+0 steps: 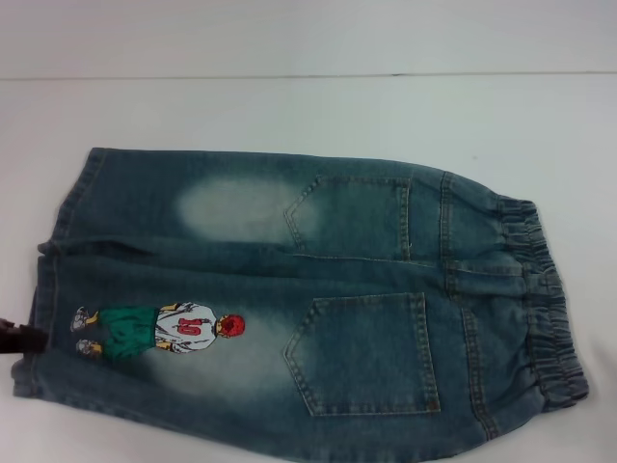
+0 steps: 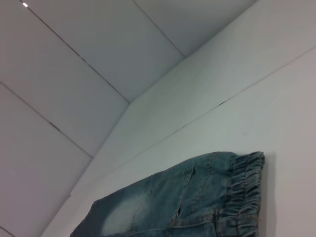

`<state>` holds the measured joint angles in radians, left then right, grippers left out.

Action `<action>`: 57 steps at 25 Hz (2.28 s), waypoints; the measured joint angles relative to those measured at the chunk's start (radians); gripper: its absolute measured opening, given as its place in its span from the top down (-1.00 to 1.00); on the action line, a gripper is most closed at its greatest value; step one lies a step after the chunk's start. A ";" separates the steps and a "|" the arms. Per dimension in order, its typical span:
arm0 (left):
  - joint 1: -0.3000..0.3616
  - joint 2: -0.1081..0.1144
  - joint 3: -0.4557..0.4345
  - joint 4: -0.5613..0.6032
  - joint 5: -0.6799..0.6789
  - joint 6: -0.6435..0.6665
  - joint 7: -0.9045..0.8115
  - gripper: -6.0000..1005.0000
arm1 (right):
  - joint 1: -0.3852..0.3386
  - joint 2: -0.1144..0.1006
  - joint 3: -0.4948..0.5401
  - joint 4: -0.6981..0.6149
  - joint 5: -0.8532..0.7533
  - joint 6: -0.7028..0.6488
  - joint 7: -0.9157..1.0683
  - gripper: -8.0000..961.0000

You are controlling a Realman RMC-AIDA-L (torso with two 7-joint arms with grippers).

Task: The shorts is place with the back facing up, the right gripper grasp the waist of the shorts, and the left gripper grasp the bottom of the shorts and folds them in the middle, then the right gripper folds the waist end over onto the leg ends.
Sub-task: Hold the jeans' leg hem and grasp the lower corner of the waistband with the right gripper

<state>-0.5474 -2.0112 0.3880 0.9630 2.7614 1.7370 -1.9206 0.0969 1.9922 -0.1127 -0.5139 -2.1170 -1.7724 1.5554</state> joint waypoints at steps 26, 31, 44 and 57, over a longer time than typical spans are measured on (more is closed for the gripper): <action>0.005 0.007 0.011 0.059 0.031 0.058 -0.116 0.13 | 0.050 -0.005 -0.002 0.000 0.003 -0.002 -0.009 -0.90; 0.004 0.013 0.045 0.061 0.075 0.090 -0.119 -0.33 | 0.062 -0.007 -0.004 0.001 0.002 -0.003 -0.010 -0.90; 0.016 0.026 0.130 0.060 0.098 0.118 -0.139 -0.83 | 0.074 -0.009 -0.004 0.004 0.002 -0.031 -0.011 -0.90; 0.050 0.024 0.160 0.060 0.098 0.127 -0.145 -0.83 | 0.092 -0.009 -0.004 0.001 0.003 -0.040 -0.001 -0.90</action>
<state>-0.4972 -1.9871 0.5476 1.0229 2.8594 1.8635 -2.0659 0.1890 1.9834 -0.1165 -0.5124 -2.1141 -1.8121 1.5544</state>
